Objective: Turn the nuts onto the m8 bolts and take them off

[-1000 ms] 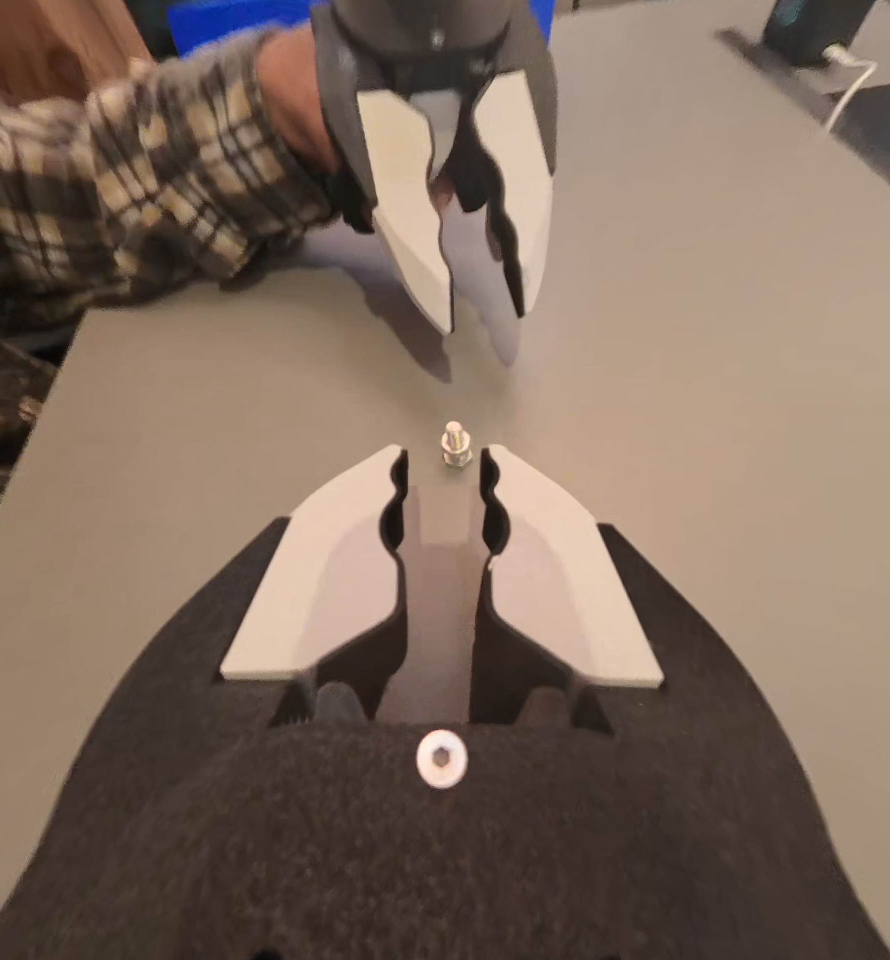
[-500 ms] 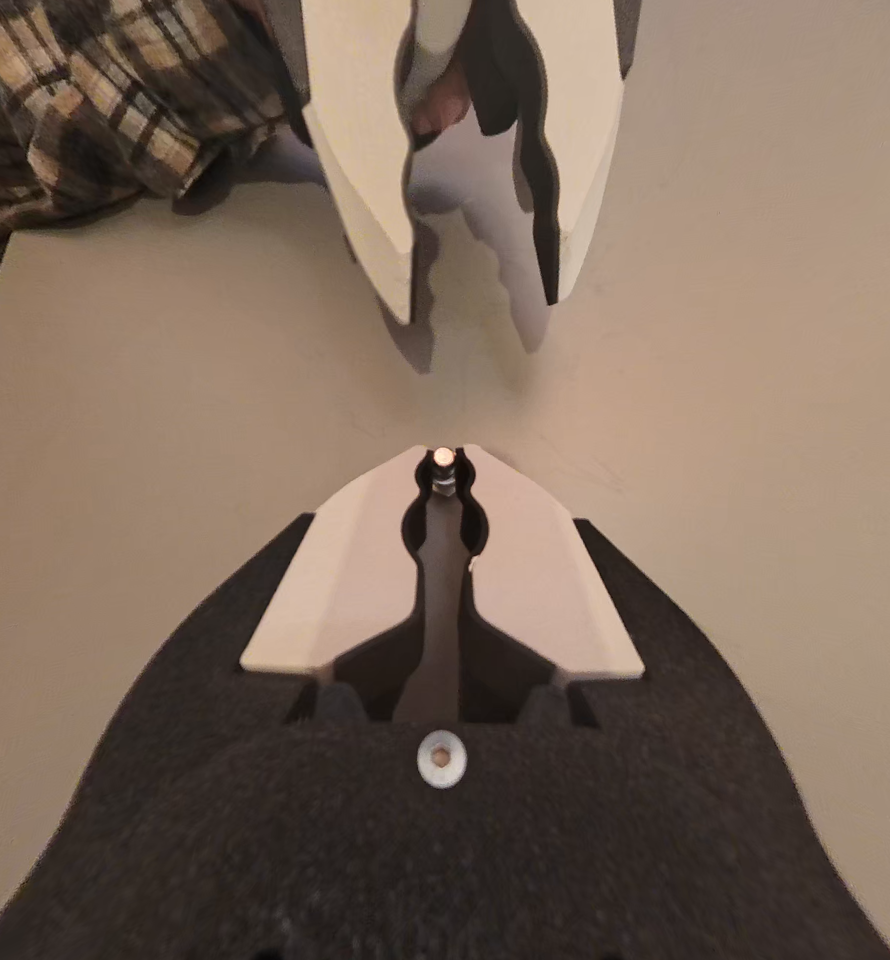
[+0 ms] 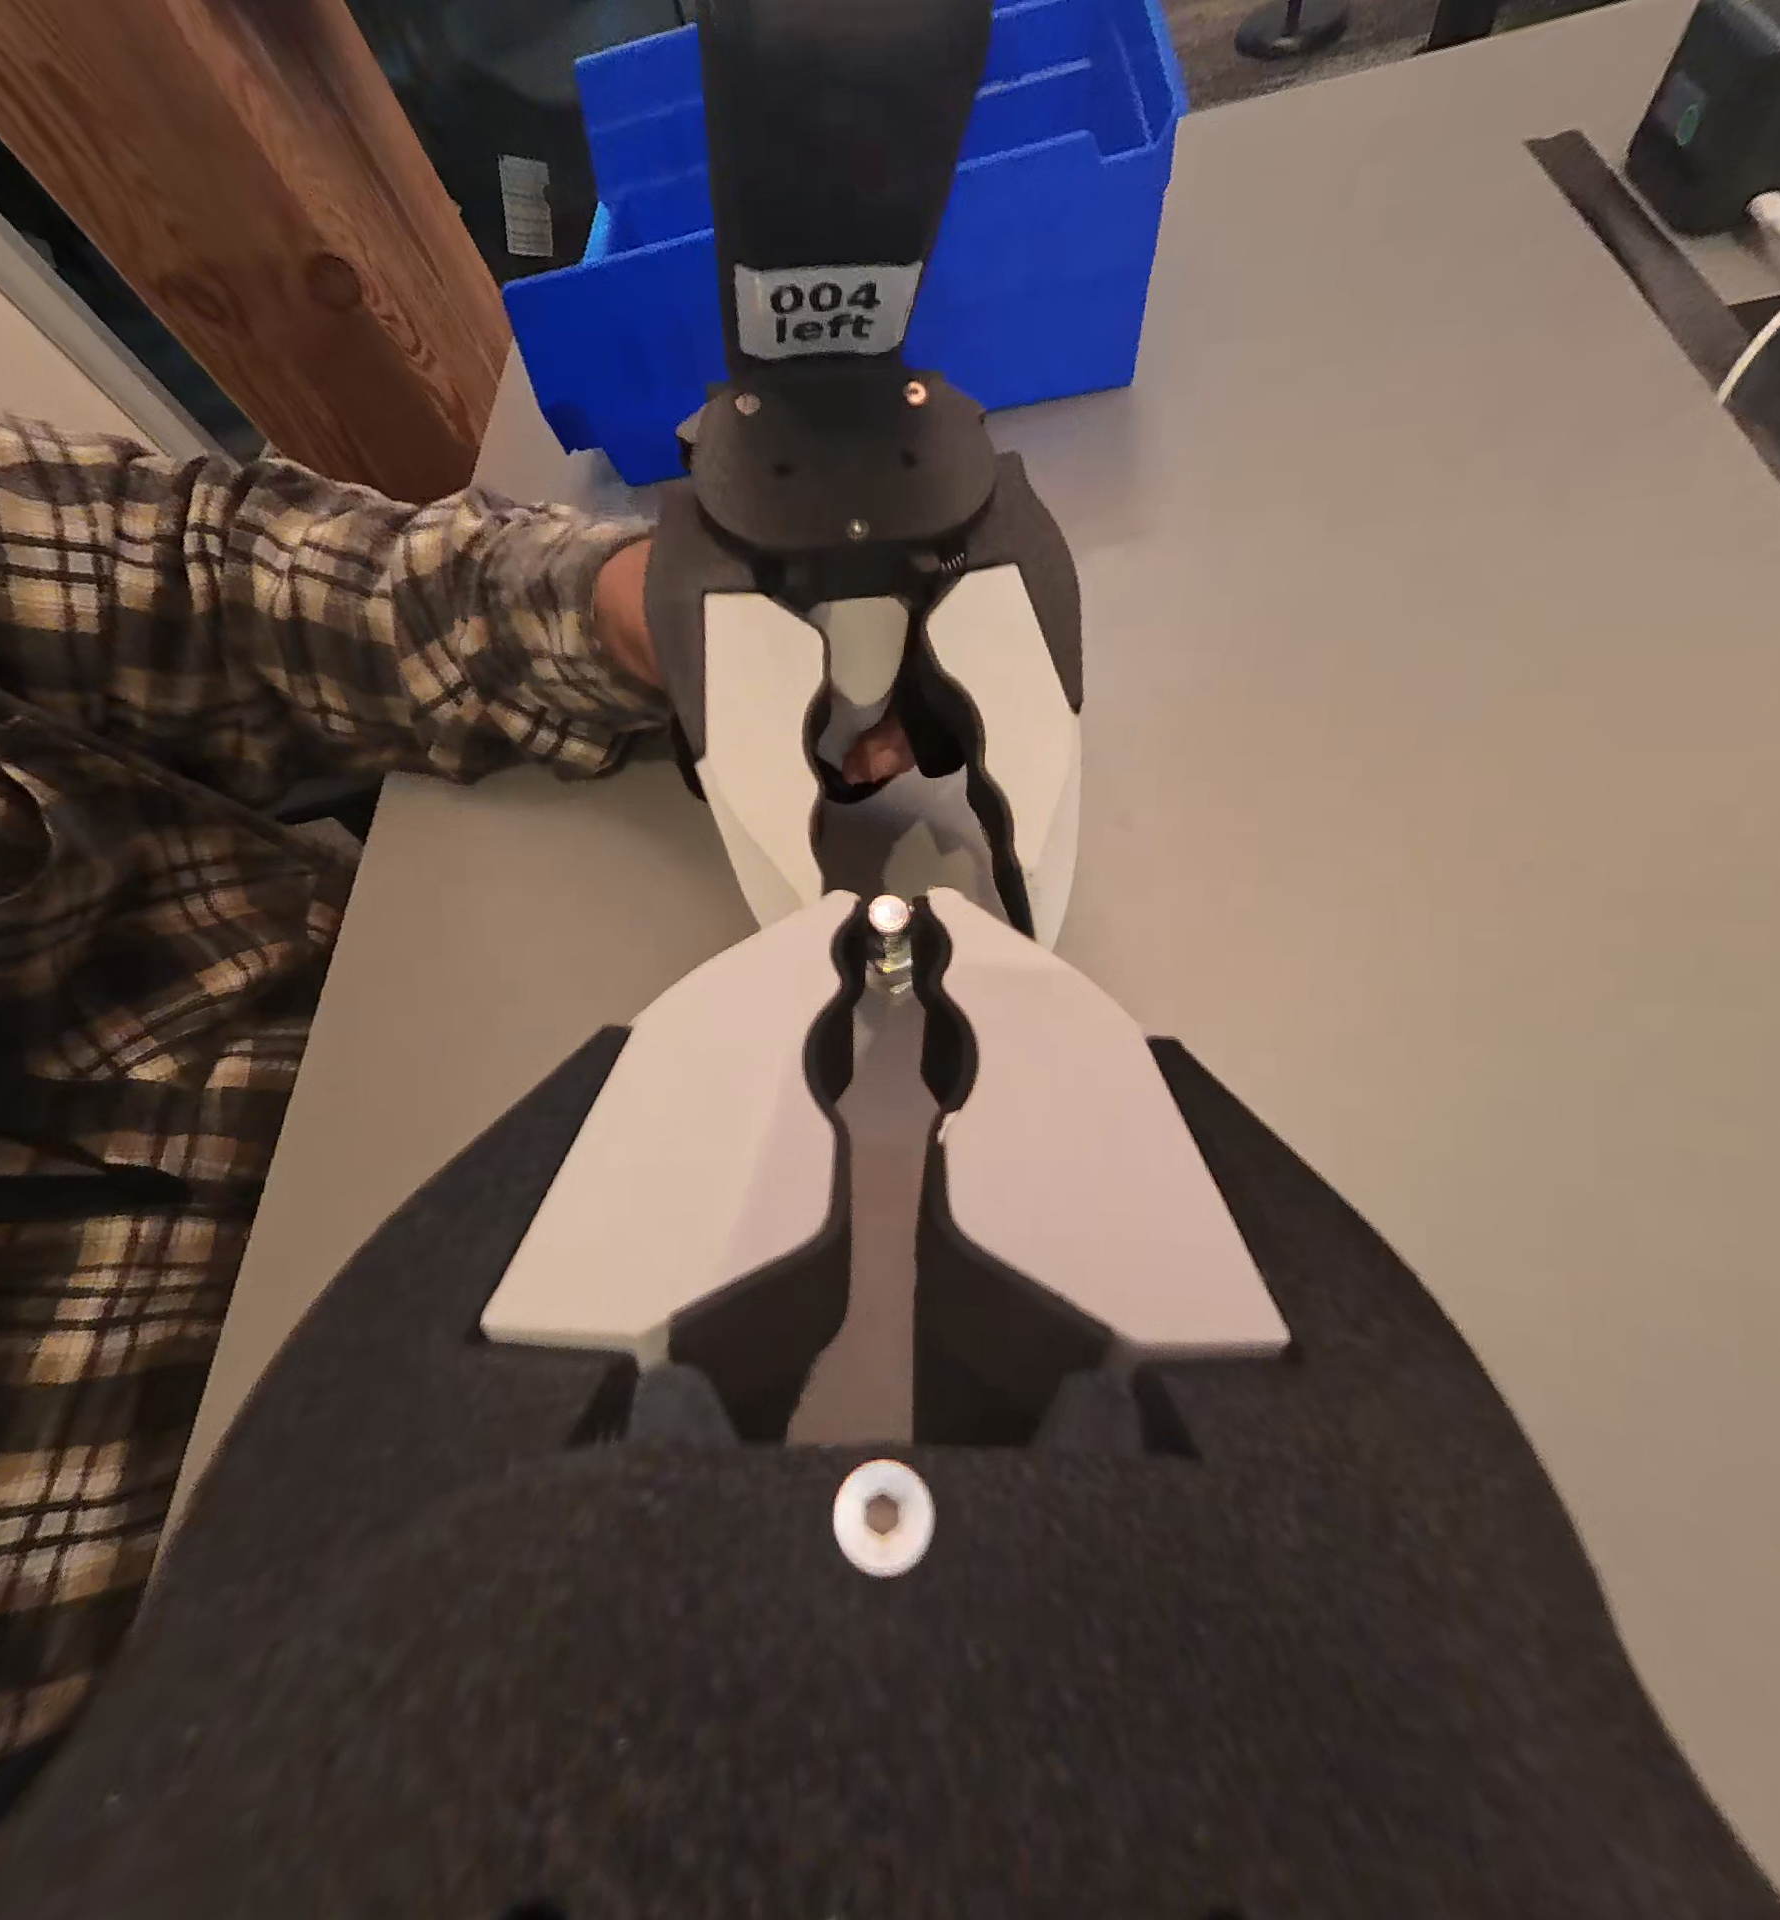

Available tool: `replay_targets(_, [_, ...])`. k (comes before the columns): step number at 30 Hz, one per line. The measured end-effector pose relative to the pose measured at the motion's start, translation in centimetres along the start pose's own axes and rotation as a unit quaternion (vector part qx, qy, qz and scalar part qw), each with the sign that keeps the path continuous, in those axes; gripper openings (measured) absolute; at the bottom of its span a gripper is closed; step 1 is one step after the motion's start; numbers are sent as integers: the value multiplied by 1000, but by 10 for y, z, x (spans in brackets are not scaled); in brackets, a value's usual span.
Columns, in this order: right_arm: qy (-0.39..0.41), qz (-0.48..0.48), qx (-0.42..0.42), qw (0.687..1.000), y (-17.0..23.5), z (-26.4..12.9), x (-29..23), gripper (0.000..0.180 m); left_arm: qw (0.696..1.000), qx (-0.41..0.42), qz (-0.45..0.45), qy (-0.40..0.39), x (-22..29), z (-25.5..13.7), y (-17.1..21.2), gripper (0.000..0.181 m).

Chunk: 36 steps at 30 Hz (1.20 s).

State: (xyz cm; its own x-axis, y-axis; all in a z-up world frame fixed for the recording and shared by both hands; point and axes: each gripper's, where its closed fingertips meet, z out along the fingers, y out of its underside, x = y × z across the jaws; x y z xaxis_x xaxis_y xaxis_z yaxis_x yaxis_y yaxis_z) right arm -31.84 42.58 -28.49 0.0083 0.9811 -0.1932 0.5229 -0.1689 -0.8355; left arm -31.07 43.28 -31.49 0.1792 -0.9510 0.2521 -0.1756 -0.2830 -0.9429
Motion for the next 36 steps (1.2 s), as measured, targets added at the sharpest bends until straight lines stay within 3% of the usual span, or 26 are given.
replay_targets(32, [-19, -12, 19, 1000, -14, 2, -8, 8, 1000, 26, 13, 5, 19, 2, -14, 14])
replay_targets(36, [5, -23, 120, 992, -38, -12, 4, 47, 998, 61, -1, -6, 16, -6, -26, 14])
